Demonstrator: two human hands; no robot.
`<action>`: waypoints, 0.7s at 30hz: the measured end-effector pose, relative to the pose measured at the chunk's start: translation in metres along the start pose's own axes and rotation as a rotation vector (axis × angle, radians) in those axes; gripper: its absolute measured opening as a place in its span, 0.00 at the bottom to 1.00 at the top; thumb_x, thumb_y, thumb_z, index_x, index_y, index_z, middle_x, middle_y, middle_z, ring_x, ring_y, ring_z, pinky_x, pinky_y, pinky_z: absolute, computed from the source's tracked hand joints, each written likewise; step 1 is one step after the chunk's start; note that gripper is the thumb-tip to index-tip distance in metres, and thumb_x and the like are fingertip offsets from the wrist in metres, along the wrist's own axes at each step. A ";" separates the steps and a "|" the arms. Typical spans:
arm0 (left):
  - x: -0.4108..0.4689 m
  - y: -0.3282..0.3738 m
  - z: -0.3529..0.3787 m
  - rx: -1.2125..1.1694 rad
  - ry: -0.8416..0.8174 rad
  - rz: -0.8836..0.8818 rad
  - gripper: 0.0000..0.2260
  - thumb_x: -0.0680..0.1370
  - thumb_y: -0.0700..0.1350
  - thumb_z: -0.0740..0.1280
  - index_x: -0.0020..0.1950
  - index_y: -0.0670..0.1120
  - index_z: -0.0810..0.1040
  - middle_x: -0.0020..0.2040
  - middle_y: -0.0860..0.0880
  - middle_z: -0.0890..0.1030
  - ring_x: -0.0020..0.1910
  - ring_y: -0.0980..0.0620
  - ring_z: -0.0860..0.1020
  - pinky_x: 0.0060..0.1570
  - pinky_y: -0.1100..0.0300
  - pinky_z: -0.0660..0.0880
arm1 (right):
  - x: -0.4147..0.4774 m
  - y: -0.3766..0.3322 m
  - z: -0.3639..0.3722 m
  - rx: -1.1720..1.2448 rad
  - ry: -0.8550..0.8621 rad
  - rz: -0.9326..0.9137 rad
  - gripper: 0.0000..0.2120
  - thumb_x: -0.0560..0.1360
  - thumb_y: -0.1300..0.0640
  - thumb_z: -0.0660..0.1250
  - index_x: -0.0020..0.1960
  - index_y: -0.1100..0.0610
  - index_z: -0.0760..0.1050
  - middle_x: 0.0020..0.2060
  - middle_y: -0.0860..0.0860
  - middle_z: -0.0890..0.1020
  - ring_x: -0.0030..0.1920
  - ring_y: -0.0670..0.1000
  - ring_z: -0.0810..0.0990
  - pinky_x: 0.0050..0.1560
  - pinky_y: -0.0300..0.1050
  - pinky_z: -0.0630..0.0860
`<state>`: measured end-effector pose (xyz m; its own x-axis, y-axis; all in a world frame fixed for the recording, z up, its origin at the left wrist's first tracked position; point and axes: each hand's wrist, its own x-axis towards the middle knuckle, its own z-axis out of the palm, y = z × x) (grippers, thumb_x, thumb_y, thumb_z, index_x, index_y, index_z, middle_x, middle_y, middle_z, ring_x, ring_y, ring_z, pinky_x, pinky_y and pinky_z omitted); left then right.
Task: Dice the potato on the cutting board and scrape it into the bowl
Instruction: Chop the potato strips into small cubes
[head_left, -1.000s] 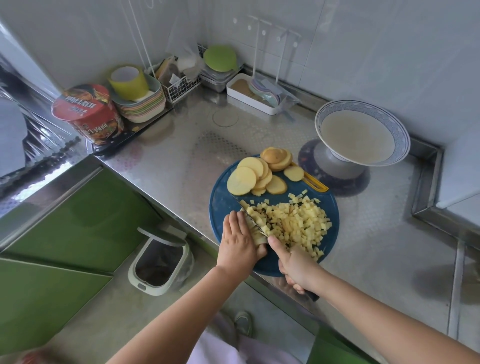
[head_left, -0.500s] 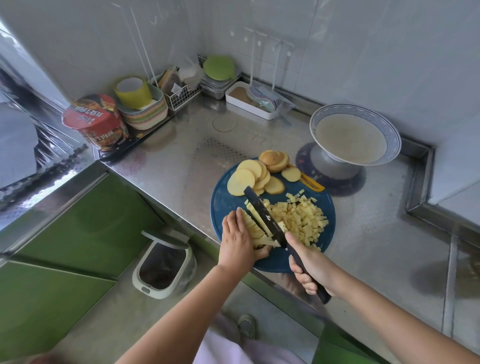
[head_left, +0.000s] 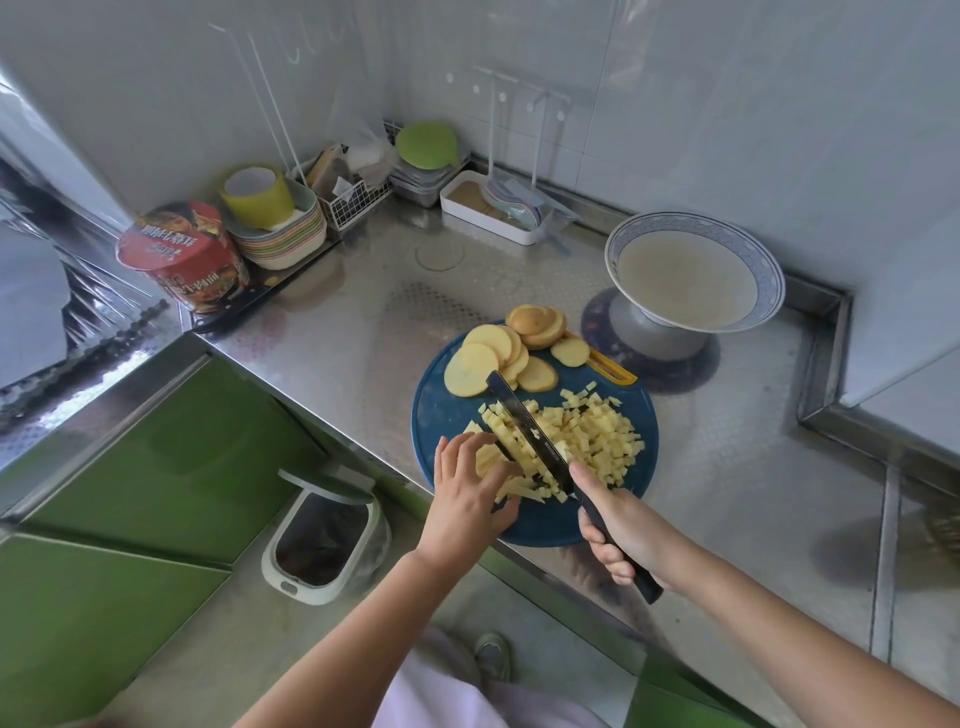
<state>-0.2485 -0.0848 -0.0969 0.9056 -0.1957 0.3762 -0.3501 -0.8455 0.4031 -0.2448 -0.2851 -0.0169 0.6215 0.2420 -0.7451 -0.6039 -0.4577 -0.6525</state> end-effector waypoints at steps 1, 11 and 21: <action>0.001 -0.001 0.001 0.002 0.020 0.013 0.10 0.72 0.49 0.68 0.52 0.51 0.75 0.59 0.44 0.73 0.62 0.41 0.67 0.60 0.32 0.68 | 0.000 0.000 0.000 -0.001 0.001 0.000 0.33 0.71 0.27 0.52 0.28 0.57 0.62 0.22 0.52 0.63 0.21 0.49 0.61 0.24 0.40 0.61; 0.003 0.000 -0.005 -0.027 0.096 -0.191 0.07 0.68 0.50 0.76 0.38 0.48 0.83 0.52 0.47 0.78 0.58 0.48 0.68 0.59 0.38 0.68 | 0.001 0.001 0.002 0.000 0.017 -0.028 0.33 0.72 0.28 0.52 0.28 0.57 0.63 0.22 0.53 0.64 0.20 0.49 0.62 0.23 0.40 0.62; -0.006 0.003 -0.003 -0.195 0.047 -0.449 0.11 0.72 0.52 0.74 0.47 0.48 0.78 0.58 0.49 0.73 0.62 0.49 0.66 0.64 0.49 0.67 | -0.004 0.002 0.013 0.009 0.014 -0.041 0.33 0.69 0.27 0.54 0.29 0.58 0.62 0.22 0.53 0.63 0.20 0.49 0.61 0.23 0.39 0.61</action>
<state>-0.2558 -0.0843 -0.0954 0.9671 0.1937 0.1647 0.0305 -0.7313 0.6814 -0.2549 -0.2761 -0.0176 0.6528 0.2480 -0.7158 -0.5826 -0.4397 -0.6836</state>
